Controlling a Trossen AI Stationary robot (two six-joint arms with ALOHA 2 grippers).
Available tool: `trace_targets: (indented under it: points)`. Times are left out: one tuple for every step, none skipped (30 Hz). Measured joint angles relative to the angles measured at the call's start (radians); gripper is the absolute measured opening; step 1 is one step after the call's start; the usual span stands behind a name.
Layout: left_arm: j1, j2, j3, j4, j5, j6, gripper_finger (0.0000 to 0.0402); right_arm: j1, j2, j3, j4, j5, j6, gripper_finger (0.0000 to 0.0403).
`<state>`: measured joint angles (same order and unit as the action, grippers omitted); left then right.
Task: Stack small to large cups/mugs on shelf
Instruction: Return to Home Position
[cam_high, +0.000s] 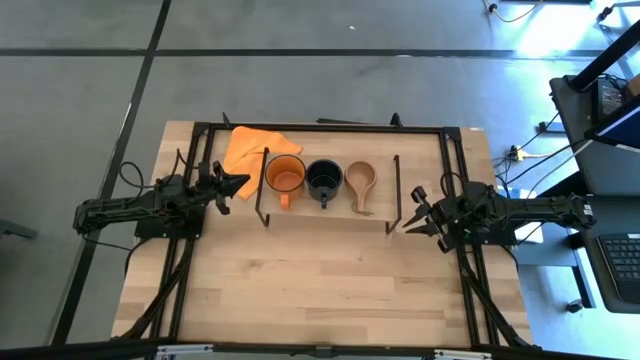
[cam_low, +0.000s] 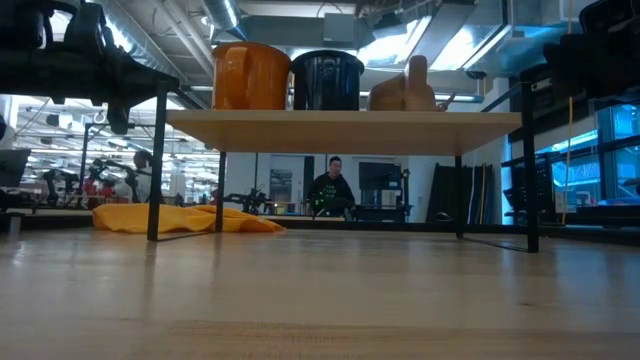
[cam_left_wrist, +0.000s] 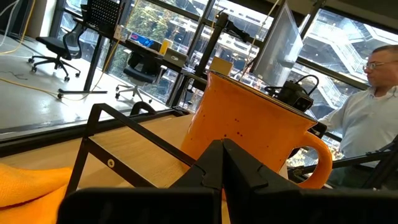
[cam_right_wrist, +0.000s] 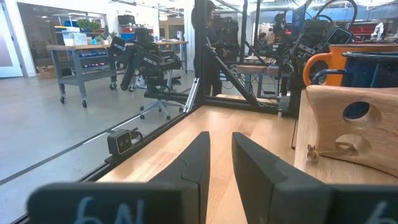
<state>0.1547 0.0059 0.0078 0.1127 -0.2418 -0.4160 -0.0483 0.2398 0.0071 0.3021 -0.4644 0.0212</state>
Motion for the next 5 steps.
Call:
trace_targets:
  points:
    - [0.0,0.0,0.0,0.0,0.0,0.0,0.0,0.0,0.0,0.0,0.0,0.0,-0.001,0.0069]
    - [0.0,0.0,0.0,0.0,0.0,0.0,0.0,0.0,0.0,0.0,0.0,0.0,-0.001,0.0069]
    - [0.0,0.0,0.0,0.0,0.0,0.0,0.0,0.0,0.0,0.0,0.0,0.0,0.0,0.0069]
    - [0.0,0.0,0.0,0.0,0.0,0.0,0.0,0.0,0.0,0.0,0.0,0.0,0.0,0.0069]
    - [0.0,0.0,0.0,0.0,0.0,0.0,0.0,0.0,0.0,0.0,0.0,0.0,0.0,0.0069]
